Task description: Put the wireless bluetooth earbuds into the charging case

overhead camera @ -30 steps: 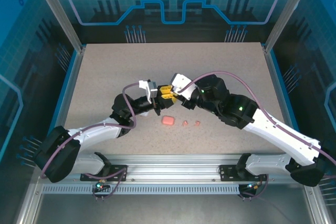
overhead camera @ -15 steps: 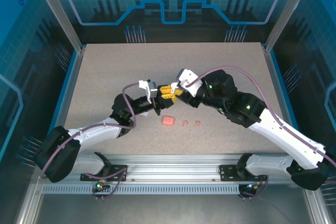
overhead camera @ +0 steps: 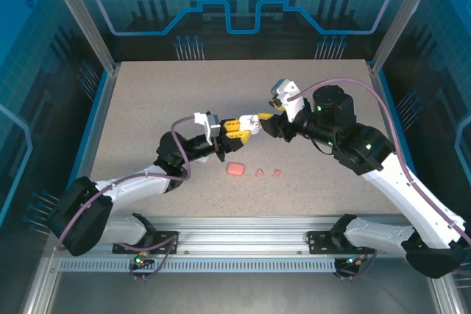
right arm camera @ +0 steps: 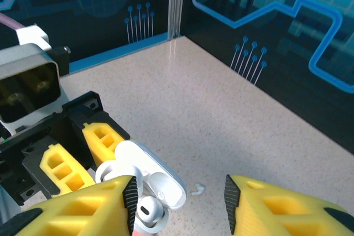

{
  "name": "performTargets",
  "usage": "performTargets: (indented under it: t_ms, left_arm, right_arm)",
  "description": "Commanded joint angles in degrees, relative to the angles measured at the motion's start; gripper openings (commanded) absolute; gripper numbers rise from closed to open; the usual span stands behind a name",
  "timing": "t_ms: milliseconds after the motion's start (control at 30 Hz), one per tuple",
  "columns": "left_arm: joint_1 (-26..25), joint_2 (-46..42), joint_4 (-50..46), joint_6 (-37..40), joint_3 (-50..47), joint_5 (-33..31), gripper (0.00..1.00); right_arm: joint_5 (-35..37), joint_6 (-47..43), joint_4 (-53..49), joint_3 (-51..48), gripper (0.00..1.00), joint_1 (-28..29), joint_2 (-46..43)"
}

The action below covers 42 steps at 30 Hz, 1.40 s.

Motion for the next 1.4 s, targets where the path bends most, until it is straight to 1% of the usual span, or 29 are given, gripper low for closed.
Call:
performTargets:
  t_ms: [0, 100, 233, 500, 1000, 1367]
  left_arm:
    - [-0.3, -1.0, 3.2, 0.9, -0.6, -0.4, 0.0]
    - [-0.2, -1.1, 3.2, 0.8, -0.6, -0.3, 0.0]
    - [-0.2, -1.2, 3.2, 0.9, -0.6, -0.3, 0.0]
    - [-0.2, -1.7, 3.1, 1.3, -1.0, -0.6, 0.0]
    - [-0.3, -1.8, 3.0, 1.3, -1.1, -0.7, 0.0]
    - [-0.3, -1.7, 3.0, 1.4, -1.0, -1.0, 0.0]
  right_arm:
    - [2.1, 2.6, -4.2, 3.0, 0.47, -0.6, 1.8]
    - [4.0, 2.7, -5.9, 4.5, 0.5, -0.6, 3.5]
    - [2.6, 2.2, -7.2, 5.9, 0.52, -0.5, 5.8]
    - [0.1, 1.8, -6.7, 4.4, 0.56, -0.5, 6.9]
    - [-3.2, 0.9, -7.1, 3.0, 0.58, -0.5, 7.3]
    - [-3.7, 1.0, -7.4, 2.8, 0.58, -0.5, 7.0]
